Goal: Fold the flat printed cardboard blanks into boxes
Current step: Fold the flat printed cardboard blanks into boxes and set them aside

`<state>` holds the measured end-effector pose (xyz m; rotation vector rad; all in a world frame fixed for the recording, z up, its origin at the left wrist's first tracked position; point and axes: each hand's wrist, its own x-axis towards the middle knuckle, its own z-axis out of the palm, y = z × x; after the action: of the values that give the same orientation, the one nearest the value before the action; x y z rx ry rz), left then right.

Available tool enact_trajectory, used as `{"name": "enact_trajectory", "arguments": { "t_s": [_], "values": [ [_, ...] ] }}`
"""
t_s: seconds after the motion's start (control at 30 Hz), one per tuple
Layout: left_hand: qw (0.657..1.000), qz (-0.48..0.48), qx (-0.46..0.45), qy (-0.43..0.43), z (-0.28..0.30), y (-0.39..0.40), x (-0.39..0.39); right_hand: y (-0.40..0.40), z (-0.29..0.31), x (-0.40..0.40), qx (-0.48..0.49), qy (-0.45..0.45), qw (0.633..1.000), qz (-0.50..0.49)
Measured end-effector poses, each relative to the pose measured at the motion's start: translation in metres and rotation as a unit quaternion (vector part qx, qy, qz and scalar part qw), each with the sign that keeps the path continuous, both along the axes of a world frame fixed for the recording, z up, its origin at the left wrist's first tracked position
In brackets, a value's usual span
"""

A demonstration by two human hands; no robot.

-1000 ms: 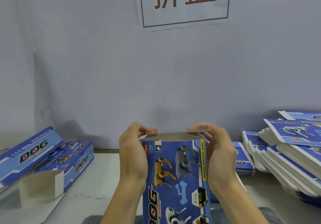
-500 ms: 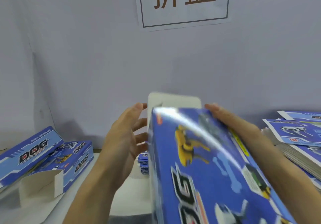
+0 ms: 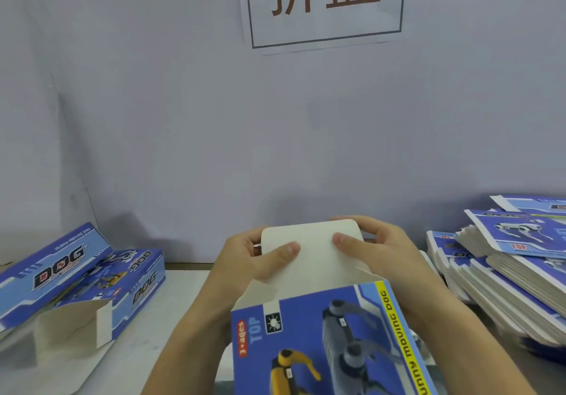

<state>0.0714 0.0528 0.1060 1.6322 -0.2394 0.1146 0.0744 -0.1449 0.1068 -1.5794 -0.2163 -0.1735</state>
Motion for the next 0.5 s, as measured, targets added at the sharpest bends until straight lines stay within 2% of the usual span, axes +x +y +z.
{"name": "enact_trajectory", "arguments": {
  "t_s": [0.2, 0.4, 0.5],
  "values": [
    [0.998, 0.032, 0.044, -0.039, -0.0036, 0.0024, 0.0033, 0.0049, -0.0020, -0.0019, 0.007, 0.004, 1.000, 0.005],
    [0.996, 0.039, 0.030, -0.074, -0.0050, 0.0008, 0.0032, 0.0079, -0.0018, -0.0027, 0.040, 0.022, 0.999, 0.012],
    [0.998, 0.024, 0.021, -0.054, -0.0016, -0.0001, -0.0001, 0.0069, -0.0023, -0.0001, 0.045, 0.024, 0.999, 0.010]
  ]
}}
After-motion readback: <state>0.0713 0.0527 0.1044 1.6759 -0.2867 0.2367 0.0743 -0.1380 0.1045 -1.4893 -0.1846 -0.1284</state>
